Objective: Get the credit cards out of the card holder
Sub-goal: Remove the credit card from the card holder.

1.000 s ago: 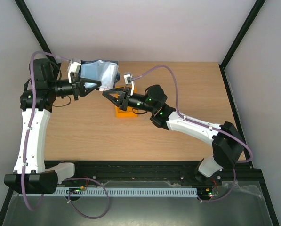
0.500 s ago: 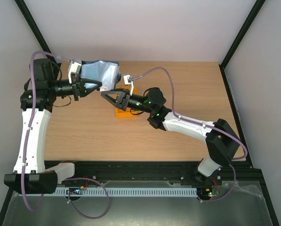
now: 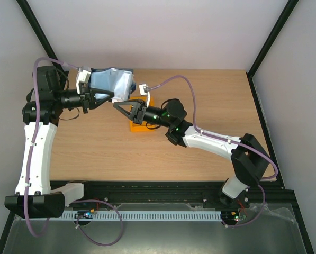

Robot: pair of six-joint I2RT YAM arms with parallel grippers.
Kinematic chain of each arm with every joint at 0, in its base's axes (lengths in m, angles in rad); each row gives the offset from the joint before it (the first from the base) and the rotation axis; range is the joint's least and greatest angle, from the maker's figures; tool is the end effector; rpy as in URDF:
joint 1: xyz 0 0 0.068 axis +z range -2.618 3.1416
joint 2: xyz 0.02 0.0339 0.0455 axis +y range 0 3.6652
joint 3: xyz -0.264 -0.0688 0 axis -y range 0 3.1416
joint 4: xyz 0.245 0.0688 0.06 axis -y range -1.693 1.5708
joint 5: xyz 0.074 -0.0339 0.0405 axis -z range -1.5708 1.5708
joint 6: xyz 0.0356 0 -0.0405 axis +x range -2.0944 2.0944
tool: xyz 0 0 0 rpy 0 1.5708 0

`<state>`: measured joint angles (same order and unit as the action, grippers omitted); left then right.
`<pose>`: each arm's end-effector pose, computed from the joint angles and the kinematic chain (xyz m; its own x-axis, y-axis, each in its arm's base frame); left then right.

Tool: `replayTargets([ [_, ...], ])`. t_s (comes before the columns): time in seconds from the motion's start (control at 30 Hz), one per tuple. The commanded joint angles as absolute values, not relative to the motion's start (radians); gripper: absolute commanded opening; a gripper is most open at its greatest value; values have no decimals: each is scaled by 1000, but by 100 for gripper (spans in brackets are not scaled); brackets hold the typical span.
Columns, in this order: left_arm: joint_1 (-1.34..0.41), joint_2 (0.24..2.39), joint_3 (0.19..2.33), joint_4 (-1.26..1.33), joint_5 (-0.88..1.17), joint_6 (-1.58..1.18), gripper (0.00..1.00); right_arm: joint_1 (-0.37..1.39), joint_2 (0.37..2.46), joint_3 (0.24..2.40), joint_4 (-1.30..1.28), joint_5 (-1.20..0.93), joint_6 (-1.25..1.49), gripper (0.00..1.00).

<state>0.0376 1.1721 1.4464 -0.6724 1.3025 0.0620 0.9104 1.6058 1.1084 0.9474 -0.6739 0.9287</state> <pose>0.2152 -0.0263 0.4486 -0.3322 0.0039 -0.9432 0.9005 0.2986 -0.3160 0.2063 0.3018 0.3575 -0.6105 0.2342 -0.7566 -0.7897 -0.2538 0.5586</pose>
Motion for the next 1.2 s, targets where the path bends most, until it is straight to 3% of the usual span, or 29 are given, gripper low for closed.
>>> replayTargets([
  [0.0, 34, 1158, 1459, -664, 1330, 62, 8, 914, 1604, 1113, 994, -676, 919, 2],
  [0.07, 34, 1158, 1455, -655, 1330, 54, 17, 914, 1603, 1116, 965, -677, 905, 2],
  [0.13, 34, 1157, 1453, -655, 1336, 54, 20, 915, 1598, 1119, 931, -680, 880, 2],
  [0.47, 34, 1160, 1447, -634, 1315, 35, 22, 924, 1568, 1121, 784, -692, 789, 2],
  [0.67, 35, 1160, 1435, -612, 1300, 15, 19, 941, 1562, 1123, 732, -700, 755, 2],
  [0.8, 37, 1158, 1433, -613, 1296, 16, 3, 947, 1558, 1122, 707, -703, 734, 1],
  [0.93, 37, 1155, 1434, -630, 1300, 32, 2, 948, 1550, 1116, 728, -698, 736, 2],
  [0.97, 37, 1154, 1436, -633, 1299, 37, 2, 947, 1549, 1117, 731, -700, 735, 6],
  [1.07, 38, 1152, 1440, -644, 1303, 48, 2, 943, 1544, 1109, 734, -694, 736, 32],
  [1.17, 39, 1150, 1441, -648, 1311, 52, 2, 933, 1532, 1087, 774, -675, 752, 40],
])
